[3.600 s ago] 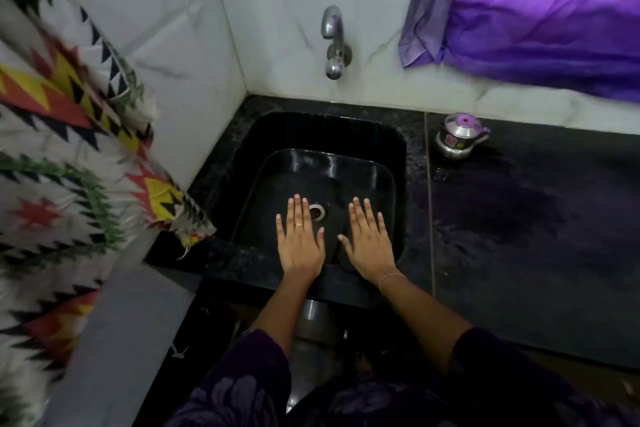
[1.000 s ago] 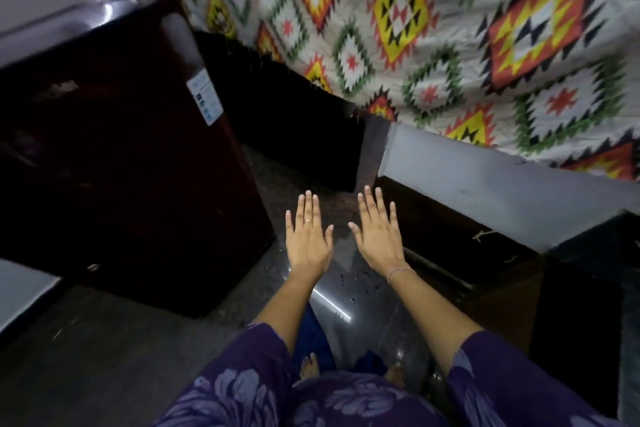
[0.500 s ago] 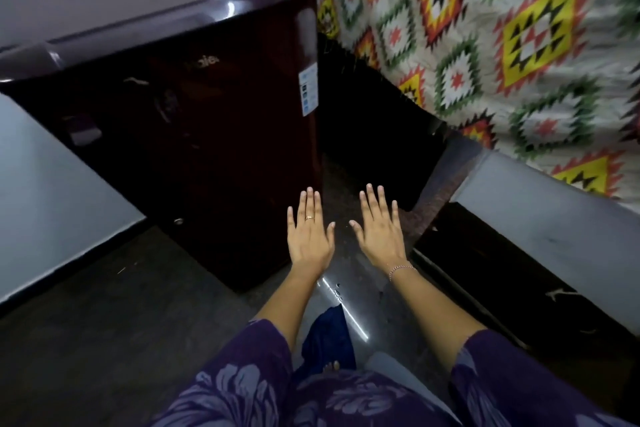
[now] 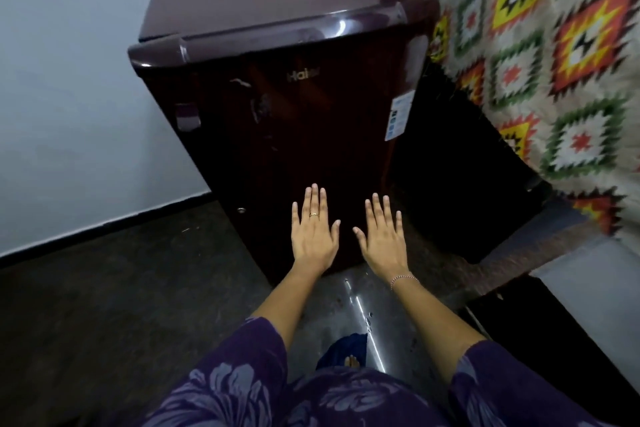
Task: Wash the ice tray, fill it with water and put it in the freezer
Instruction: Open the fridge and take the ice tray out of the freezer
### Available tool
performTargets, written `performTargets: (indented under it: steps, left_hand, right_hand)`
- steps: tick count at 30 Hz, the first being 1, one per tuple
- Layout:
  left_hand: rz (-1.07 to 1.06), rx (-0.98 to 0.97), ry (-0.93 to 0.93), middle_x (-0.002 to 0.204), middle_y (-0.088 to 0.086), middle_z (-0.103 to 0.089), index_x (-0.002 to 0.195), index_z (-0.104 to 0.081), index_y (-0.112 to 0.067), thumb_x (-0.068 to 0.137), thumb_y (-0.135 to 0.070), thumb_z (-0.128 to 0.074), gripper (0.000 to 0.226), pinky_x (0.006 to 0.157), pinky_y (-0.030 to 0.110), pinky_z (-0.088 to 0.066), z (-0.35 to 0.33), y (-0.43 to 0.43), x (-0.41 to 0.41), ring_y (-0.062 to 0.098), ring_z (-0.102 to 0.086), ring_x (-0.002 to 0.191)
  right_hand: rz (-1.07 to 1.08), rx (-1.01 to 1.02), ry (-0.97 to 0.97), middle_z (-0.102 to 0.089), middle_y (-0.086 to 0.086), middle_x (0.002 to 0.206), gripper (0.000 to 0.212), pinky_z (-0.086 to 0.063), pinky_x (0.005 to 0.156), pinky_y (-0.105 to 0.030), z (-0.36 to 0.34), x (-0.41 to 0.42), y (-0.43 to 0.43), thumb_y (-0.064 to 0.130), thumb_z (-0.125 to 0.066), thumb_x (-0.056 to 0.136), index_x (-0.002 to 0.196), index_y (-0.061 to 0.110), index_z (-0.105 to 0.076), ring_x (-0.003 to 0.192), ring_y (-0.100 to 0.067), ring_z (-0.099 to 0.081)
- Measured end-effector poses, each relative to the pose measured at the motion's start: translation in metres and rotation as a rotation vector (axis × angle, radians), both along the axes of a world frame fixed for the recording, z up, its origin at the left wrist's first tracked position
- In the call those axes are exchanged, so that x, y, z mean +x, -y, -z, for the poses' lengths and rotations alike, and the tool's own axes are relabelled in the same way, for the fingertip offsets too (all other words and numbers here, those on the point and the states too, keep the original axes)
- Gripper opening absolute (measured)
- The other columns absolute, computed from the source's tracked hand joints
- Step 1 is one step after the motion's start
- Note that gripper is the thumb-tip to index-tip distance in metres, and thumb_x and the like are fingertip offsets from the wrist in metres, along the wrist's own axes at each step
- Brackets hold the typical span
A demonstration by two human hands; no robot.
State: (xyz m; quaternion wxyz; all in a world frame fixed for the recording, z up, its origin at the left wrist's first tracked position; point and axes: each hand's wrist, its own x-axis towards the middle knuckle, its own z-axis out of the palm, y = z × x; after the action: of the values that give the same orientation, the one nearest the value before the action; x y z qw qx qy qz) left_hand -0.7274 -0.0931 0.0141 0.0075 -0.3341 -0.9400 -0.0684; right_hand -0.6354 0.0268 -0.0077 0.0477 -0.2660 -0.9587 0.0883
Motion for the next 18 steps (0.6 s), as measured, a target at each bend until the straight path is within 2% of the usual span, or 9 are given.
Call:
performTargets:
  steps: [5, 11, 15, 18]
  left_hand:
    - [-0.096, 0.02, -0.001, 0.159, 0.008, 0.014, 0.148, 0.012, -0.009, 0.099, -0.045, -0.018, 0.068, 0.119, 0.041, 0.008, 0.001, 0.004, -0.022, 0.018, 0.016, 0.146]
    - [-0.207, 0.042, 0.018, 0.159, 0.008, 0.013, 0.149, 0.009, -0.009, 0.097, -0.046, -0.015, 0.068, 0.118, 0.04, 0.008, 0.006, 0.03, -0.041, 0.018, 0.015, 0.146]
    - [-0.27, 0.093, 0.08, 0.16, 0.009, 0.008, 0.15, 0.007, -0.009, 0.1, -0.045, -0.023, 0.068, 0.119, 0.038, 0.005, 0.008, 0.047, -0.058, 0.018, 0.01, 0.147]
    - [-0.319, 0.166, 0.172, 0.16, 0.01, 0.001, 0.15, 0.005, -0.009, 0.101, -0.044, -0.025, 0.068, 0.121, 0.038, -0.004, 0.008, 0.061, -0.072, 0.018, 0.004, 0.148]
  right_hand:
    - [-0.094, -0.035, -0.065, -0.002, -0.005, 0.158, 0.069, 0.002, 0.117, -0.042, 0.001, -0.042, 0.01, 0.051, -0.007, 0.093, 0.149, 0.011, -0.011, 0.144, -0.018, 0.009]
    - [-0.204, -0.043, -0.051, 0.005, -0.003, 0.158, 0.063, 0.005, 0.117, -0.042, 0.003, -0.076, 0.032, 0.044, -0.003, 0.094, 0.149, 0.013, -0.004, 0.143, -0.018, 0.015]
    - [-0.306, -0.147, -0.123, 0.003, 0.002, 0.157, 0.054, 0.006, 0.118, -0.04, -0.001, -0.097, 0.05, 0.029, -0.027, 0.102, 0.149, 0.013, -0.007, 0.143, -0.014, 0.015]
    - [-0.372, -0.259, -0.206, -0.003, 0.005, 0.158, 0.054, 0.004, 0.119, -0.038, -0.006, -0.119, 0.068, 0.024, -0.033, 0.101, 0.149, 0.016, -0.011, 0.143, -0.008, 0.013]
